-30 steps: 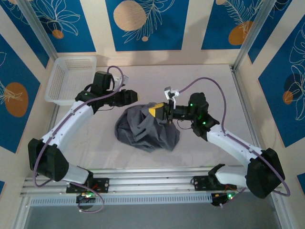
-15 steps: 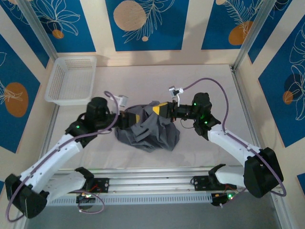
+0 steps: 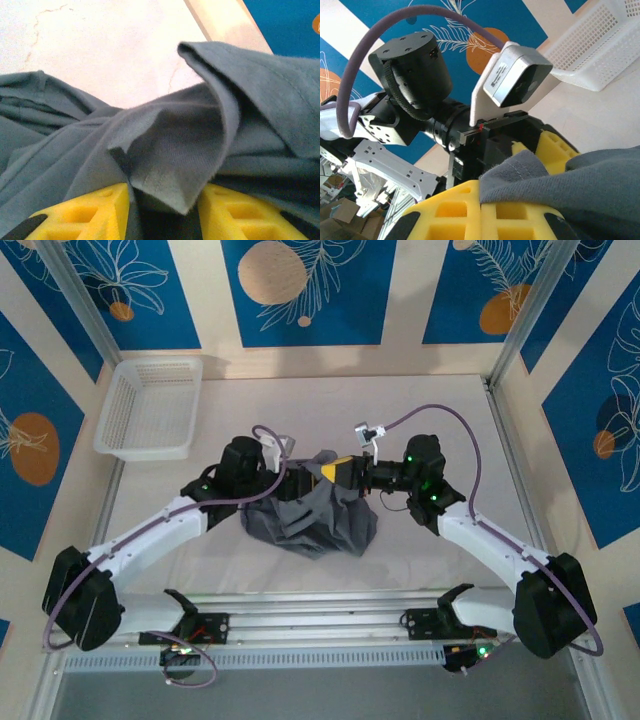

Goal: Fold the inside-out t-shirt

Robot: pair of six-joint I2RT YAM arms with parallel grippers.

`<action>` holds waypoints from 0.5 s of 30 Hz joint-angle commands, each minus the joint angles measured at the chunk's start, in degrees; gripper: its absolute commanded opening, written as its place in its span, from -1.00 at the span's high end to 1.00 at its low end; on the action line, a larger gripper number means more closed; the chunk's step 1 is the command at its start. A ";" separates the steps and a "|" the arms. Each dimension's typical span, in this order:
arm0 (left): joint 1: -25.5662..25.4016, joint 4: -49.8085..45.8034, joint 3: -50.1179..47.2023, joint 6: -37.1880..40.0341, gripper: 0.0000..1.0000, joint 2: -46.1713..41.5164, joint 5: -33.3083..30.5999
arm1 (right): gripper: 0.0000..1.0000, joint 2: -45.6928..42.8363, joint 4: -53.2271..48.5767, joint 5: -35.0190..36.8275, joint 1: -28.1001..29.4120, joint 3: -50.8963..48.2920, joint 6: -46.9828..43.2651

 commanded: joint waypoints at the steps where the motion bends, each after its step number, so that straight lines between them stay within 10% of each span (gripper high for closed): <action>1: -0.08 2.73 2.80 -0.58 0.39 1.81 -2.23 | 1.00 -1.12 -0.40 -0.81 0.07 -0.20 0.55; 5: 1.33 2.81 2.95 -2.55 1.00 0.40 -2.01 | 1.00 -1.67 -0.85 0.22 -1.18 -1.29 1.98; 11: 9.58 16.41 -0.41 -23.07 1.00 -7.58 13.72 | 1.00 5.05 4.88 -3.18 -10.47 -10.48 3.52; 15: 10.04 17.63 2.90 -27.36 1.00 -5.84 24.15 | 0.42 11.63 7.03 -7.27 -13.46 -10.58 8.12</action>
